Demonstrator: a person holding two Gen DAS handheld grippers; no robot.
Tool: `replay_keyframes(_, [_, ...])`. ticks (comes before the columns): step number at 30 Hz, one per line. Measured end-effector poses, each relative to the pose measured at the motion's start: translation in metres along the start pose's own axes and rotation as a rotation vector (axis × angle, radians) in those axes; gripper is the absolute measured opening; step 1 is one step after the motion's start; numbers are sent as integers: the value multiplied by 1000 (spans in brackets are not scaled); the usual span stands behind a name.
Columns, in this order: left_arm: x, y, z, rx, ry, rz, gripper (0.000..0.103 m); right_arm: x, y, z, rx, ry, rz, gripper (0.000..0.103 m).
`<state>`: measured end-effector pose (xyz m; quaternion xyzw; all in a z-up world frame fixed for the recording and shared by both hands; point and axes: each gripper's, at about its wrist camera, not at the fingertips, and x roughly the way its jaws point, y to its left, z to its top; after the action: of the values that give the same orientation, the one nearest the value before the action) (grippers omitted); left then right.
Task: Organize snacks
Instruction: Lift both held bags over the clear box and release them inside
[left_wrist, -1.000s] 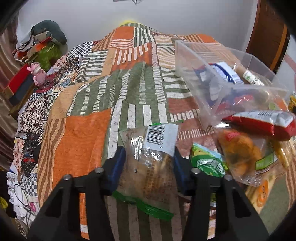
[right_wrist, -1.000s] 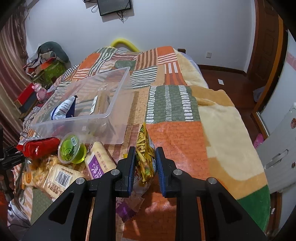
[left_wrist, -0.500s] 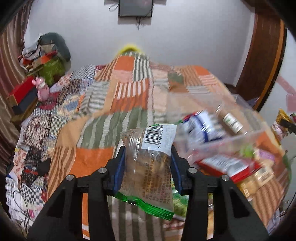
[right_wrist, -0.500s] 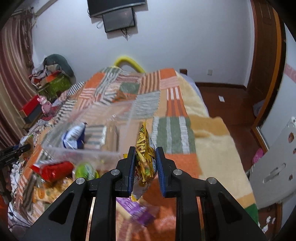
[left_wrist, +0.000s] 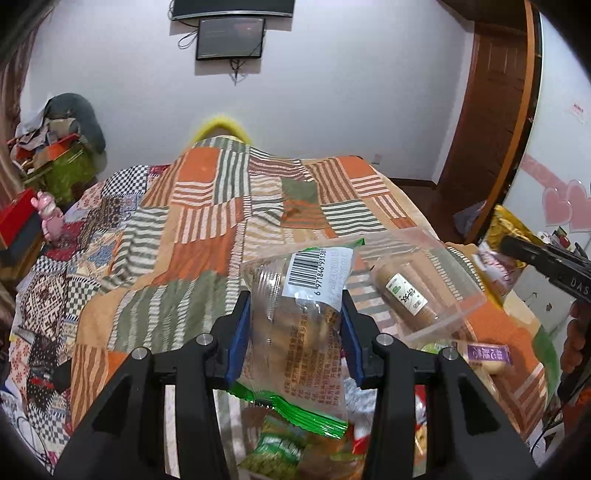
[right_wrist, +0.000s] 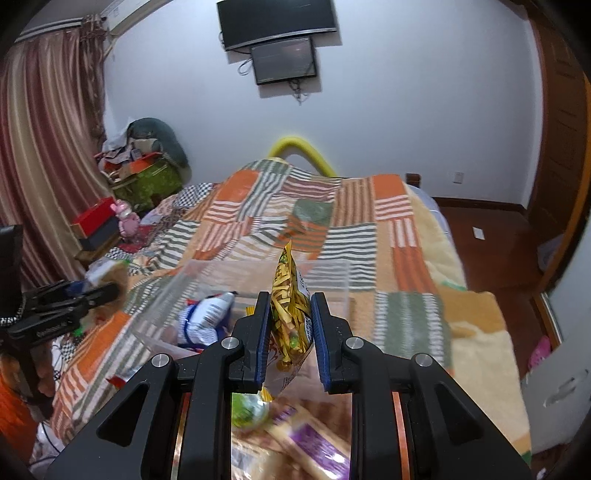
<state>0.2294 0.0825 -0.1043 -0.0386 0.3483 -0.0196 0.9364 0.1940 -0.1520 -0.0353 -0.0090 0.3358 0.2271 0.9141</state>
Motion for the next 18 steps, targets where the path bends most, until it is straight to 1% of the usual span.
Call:
replay_keyframes(6, [26, -9, 7, 2, 25, -21, 44, 32, 23, 4, -38, 29, 37, 20])
replay_keyframes(10, [46, -12, 10, 12, 51, -15, 44, 52, 34, 5, -49, 58, 51, 20])
replay_keyframes(18, [77, -14, 8, 0, 109, -26, 45, 86, 44, 0, -76, 135, 60, 20])
